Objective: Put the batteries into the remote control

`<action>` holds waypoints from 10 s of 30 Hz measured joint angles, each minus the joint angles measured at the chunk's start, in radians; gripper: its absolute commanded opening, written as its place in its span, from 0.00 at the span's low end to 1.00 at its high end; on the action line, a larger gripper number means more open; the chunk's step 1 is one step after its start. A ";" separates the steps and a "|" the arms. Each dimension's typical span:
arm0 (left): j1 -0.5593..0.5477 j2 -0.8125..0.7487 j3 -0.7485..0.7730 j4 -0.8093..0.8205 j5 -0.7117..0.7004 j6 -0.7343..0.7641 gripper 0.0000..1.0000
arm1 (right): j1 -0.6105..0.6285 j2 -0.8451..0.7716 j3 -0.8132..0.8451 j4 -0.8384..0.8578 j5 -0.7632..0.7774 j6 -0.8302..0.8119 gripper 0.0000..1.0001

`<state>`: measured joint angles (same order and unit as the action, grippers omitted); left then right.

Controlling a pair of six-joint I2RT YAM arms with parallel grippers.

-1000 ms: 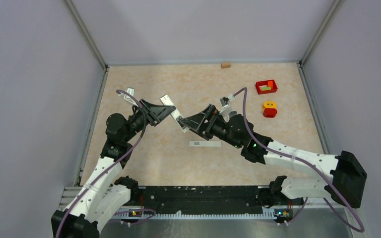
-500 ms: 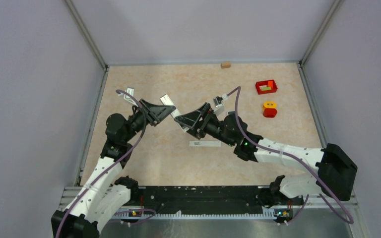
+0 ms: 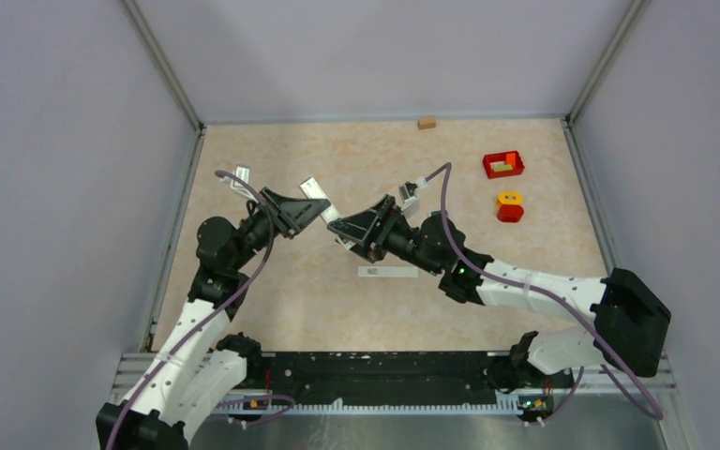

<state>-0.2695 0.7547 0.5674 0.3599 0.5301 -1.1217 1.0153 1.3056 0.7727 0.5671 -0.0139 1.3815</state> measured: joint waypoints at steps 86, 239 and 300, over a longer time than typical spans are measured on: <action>0.003 -0.082 -0.103 -0.386 -0.319 0.218 0.97 | -0.031 0.392 0.423 -0.518 -0.264 -1.315 0.15; -0.185 0.336 0.114 -0.281 0.019 0.151 0.00 | -0.409 -0.166 -0.190 -0.355 -0.361 -0.547 0.92; -0.067 0.181 0.283 -0.534 0.076 0.327 0.99 | -0.423 -0.239 -0.177 -0.133 -0.558 -0.393 0.00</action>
<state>-0.3363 0.9356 0.8505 -0.1738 0.6064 -0.7952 0.5919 1.0664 0.5957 0.4343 -0.5720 0.9882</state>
